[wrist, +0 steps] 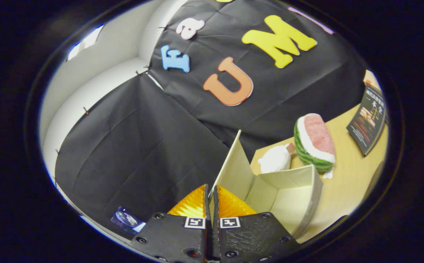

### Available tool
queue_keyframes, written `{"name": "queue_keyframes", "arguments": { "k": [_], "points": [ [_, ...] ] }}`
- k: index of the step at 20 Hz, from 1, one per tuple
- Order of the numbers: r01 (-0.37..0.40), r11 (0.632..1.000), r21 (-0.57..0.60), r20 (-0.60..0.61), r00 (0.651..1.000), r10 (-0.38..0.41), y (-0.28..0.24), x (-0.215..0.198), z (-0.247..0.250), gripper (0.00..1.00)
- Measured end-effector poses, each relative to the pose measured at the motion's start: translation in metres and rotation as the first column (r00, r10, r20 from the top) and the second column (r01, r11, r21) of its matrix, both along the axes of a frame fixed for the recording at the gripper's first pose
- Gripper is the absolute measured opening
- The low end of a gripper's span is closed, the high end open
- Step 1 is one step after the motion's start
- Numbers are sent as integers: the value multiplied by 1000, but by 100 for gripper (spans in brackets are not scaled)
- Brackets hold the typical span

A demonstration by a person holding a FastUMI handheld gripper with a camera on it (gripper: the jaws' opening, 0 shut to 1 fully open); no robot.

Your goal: Open the storage box then place both shoes into the box .Put the left shoe in first, then the right shoe, with the right side of both shoes facing outward in a uniform manner.

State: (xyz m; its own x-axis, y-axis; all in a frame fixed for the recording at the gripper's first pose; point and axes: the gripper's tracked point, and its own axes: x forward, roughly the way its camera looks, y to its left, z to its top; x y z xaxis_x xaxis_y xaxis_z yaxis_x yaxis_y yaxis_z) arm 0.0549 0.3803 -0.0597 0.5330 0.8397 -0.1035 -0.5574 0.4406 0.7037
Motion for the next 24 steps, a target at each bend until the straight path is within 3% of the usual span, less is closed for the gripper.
{"name": "queue_keyframes", "arguments": {
  "k": [4, 9, 14, 16, 20, 21, 22, 24],
  "points": [
    [-43, 998, -42, 49, 998, 45, 49, -8, 11, 0],
    [-82, 990, -117, 131, 987, 97, 102, -13, 20, 21],
    [-103, 980, -170, 190, 972, 136, 125, -24, 21, 63],
    [-74, 979, -190, 206, 972, 113, 117, -25, 20, 81],
    [41, 974, -224, 247, 969, 16, 80, -16, 26, 86],
    [76, 969, -236, 267, 964, -11, 68, -16, 28, 87],
    [116, 960, -254, 292, 956, -38, 52, -16, 30, 94],
    [198, 938, -285, 342, 935, -93, 20, -18, 33, 94]
  ]
}}
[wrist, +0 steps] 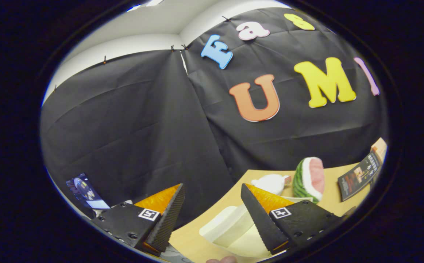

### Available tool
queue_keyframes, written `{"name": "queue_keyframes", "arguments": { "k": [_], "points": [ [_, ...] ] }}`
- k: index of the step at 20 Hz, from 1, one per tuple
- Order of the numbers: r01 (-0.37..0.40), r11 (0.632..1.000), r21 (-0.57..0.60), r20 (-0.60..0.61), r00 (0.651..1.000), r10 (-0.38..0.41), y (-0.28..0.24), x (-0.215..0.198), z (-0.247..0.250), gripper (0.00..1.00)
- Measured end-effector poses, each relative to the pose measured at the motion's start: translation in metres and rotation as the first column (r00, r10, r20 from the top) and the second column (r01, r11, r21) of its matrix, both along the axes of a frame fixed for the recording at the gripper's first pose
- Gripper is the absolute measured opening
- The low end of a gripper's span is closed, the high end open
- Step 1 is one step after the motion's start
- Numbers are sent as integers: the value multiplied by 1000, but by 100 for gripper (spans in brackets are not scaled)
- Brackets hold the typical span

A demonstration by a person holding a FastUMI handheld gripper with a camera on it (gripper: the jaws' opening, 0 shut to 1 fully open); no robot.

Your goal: Open the storage box then place both shoes into the box .Put the left shoe in first, then the right shoe, with the right side of both shoes facing outward in a uniform manner.

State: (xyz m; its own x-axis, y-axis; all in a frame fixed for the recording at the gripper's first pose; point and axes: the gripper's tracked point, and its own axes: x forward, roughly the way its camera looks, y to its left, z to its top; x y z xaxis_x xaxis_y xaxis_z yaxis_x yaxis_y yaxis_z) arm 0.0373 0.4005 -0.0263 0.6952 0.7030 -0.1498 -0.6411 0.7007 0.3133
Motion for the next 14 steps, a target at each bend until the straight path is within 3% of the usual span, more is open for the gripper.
{"name": "queue_keyframes", "arguments": {
  "k": [7, 14],
  "points": [
    [217, 972, -92, 55, 976, -213, -136, 4, -12, 96],
    [389, 908, -155, 6, 919, -393, -281, 1, -60, 96]
  ]
}}
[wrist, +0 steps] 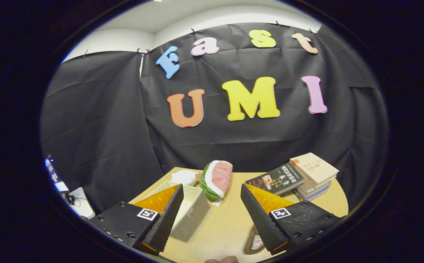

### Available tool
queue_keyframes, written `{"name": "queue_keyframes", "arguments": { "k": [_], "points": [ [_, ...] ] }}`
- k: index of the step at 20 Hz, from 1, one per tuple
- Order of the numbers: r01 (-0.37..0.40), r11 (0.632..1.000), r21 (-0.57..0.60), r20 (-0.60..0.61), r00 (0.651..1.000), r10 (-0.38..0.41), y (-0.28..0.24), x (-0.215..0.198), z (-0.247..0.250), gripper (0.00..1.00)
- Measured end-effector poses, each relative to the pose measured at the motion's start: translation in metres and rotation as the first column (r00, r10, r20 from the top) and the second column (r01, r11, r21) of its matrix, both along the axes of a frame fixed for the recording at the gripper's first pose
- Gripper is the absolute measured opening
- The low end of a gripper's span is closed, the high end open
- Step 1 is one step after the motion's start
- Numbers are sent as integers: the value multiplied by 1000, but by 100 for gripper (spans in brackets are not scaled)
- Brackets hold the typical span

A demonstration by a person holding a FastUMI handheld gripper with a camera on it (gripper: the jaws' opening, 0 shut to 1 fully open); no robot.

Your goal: Open the storage box then place both shoes into the box .Put the left shoe in first, then the right shoe, with the right side of both shoes facing outward in a uniform manner.

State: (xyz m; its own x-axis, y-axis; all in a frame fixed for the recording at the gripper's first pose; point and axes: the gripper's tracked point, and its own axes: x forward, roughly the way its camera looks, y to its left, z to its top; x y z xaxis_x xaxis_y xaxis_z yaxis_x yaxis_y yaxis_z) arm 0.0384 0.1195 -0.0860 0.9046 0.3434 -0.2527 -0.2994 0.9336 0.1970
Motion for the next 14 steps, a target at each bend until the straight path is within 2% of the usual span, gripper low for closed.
{"name": "queue_keyframes", "arguments": {
  "k": [5, 10, 14],
  "points": [
    [104, 994, -42, -139, 984, -109, -72, 3, -78, 96],
    [106, 992, -74, -326, 937, -124, -90, 7, -170, 96],
    [134, 987, -91, -405, 900, -160, -101, 18, -212, 96]
  ]
}}
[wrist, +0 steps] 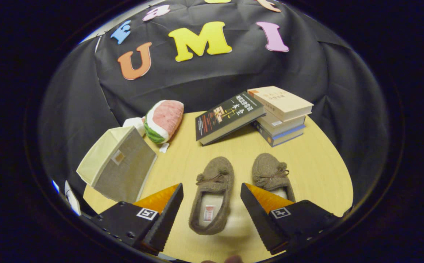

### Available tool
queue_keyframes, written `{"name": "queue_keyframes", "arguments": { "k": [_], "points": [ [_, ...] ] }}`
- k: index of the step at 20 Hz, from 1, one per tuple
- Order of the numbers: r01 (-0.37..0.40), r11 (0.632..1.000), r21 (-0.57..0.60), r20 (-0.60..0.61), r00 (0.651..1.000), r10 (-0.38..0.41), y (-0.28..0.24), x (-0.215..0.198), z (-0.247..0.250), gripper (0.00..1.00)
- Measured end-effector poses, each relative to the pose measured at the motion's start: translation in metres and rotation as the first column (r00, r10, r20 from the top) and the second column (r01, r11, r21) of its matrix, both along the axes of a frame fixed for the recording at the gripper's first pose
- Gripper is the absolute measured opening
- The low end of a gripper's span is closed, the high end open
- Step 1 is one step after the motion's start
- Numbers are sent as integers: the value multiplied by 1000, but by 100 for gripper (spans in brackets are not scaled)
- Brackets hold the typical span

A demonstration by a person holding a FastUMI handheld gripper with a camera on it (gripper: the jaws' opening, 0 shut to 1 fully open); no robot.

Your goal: Open the storage box then place both shoes into the box .Put the left shoe in first, then the right shoe, with the right side of both shoes facing outward in a uniform manner.

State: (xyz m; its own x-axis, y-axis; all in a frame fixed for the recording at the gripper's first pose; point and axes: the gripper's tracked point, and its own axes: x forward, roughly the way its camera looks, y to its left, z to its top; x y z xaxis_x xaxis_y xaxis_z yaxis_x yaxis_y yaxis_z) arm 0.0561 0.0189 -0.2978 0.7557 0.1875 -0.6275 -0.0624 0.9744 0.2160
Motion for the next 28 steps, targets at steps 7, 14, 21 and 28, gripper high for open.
{"name": "queue_keyframes", "arguments": {
  "k": [7, 14, 21, 28],
  "points": [
    [26, 999, 41, -186, 982, -18, 0, 11, -66, 83],
    [54, 998, 27, -278, 960, -44, -6, 14, -90, 40],
    [126, 990, 63, -339, 936, -98, -9, 16, -95, 5],
    [244, 961, 126, -376, 909, -182, 5, 8, -62, 0]
  ]
}}
